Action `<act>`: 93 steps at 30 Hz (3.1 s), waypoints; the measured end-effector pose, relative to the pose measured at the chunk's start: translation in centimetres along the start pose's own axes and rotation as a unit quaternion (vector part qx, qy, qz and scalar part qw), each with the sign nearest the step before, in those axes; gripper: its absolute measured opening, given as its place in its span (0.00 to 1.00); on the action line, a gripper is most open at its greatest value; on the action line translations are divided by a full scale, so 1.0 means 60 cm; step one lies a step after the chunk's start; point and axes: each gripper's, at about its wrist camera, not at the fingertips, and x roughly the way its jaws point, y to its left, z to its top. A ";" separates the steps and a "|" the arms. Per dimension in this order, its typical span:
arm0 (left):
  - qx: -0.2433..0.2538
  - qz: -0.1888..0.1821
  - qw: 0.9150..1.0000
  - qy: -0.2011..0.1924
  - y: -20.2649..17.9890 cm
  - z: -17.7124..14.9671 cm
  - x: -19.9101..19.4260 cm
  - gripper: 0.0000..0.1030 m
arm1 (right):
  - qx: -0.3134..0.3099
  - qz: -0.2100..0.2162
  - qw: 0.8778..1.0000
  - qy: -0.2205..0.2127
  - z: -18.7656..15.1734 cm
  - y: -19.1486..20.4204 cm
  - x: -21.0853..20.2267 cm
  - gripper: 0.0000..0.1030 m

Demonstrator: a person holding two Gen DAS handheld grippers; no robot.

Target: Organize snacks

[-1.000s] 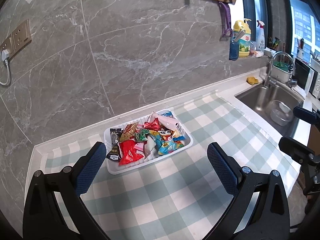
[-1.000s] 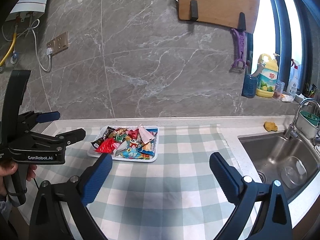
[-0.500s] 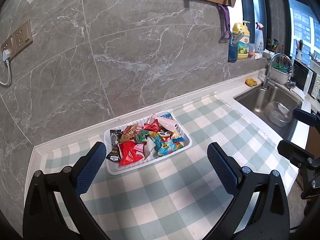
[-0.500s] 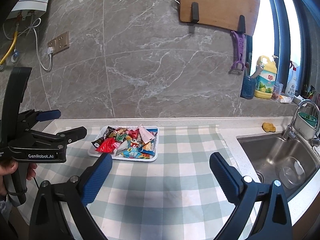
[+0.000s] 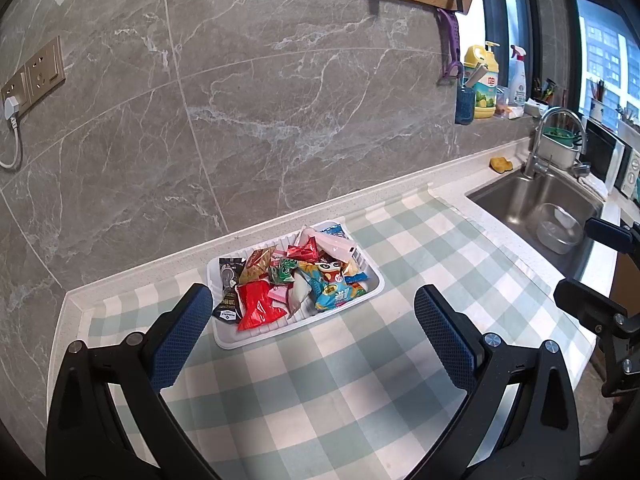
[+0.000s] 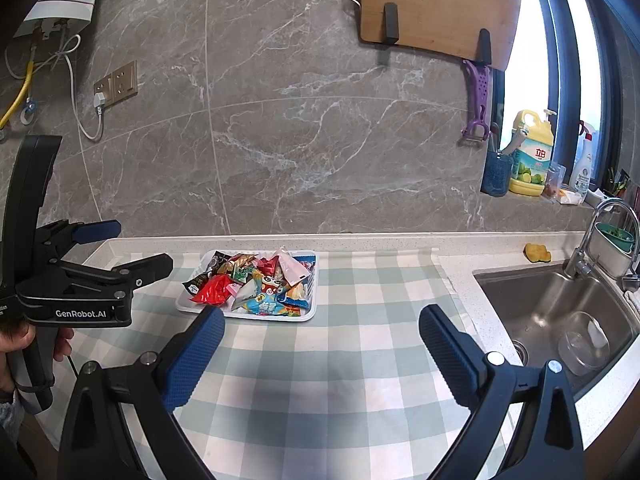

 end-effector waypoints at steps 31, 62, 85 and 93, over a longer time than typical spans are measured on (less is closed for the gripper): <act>-0.004 -0.001 1.000 0.000 0.005 -0.001 -0.001 1.00 | -0.006 0.006 1.000 0.001 -0.002 0.011 0.009 0.97; -0.010 -0.003 1.000 -0.003 0.010 0.002 0.002 1.00 | -0.007 0.010 1.000 0.002 0.000 0.014 0.008 0.97; -0.050 0.049 0.994 -0.085 0.027 -0.010 -0.039 1.00 | -0.007 0.015 1.000 0.004 -0.002 0.025 0.012 0.97; -0.037 0.041 0.994 -0.096 0.022 -0.022 -0.045 1.00 | -0.002 0.017 1.000 0.008 -0.007 0.028 0.010 0.97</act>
